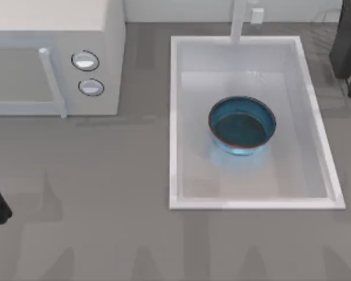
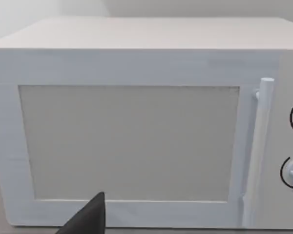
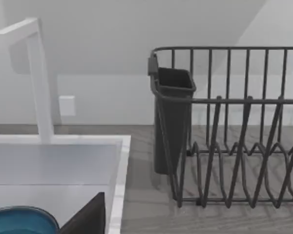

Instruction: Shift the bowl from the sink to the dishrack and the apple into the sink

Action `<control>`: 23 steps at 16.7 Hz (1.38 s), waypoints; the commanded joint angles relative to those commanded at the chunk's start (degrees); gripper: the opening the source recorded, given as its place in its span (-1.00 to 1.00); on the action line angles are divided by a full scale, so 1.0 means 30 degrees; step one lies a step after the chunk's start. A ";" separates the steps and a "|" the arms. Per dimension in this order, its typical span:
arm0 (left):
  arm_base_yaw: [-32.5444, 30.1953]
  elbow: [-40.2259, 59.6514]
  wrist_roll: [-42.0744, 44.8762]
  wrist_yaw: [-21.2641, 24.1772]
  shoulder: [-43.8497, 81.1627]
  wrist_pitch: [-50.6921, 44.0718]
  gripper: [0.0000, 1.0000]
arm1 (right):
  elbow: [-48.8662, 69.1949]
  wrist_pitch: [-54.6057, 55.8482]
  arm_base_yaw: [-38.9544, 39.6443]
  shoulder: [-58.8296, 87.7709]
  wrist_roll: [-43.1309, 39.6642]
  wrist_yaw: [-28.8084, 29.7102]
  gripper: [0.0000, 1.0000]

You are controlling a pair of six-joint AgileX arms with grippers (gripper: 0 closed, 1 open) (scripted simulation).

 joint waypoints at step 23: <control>0.0000 0.0000 0.0000 0.0000 0.0000 0.0000 1.00 | 2.8339 -1.6129 0.5704 3.3688 0.5566 -0.0346 1.00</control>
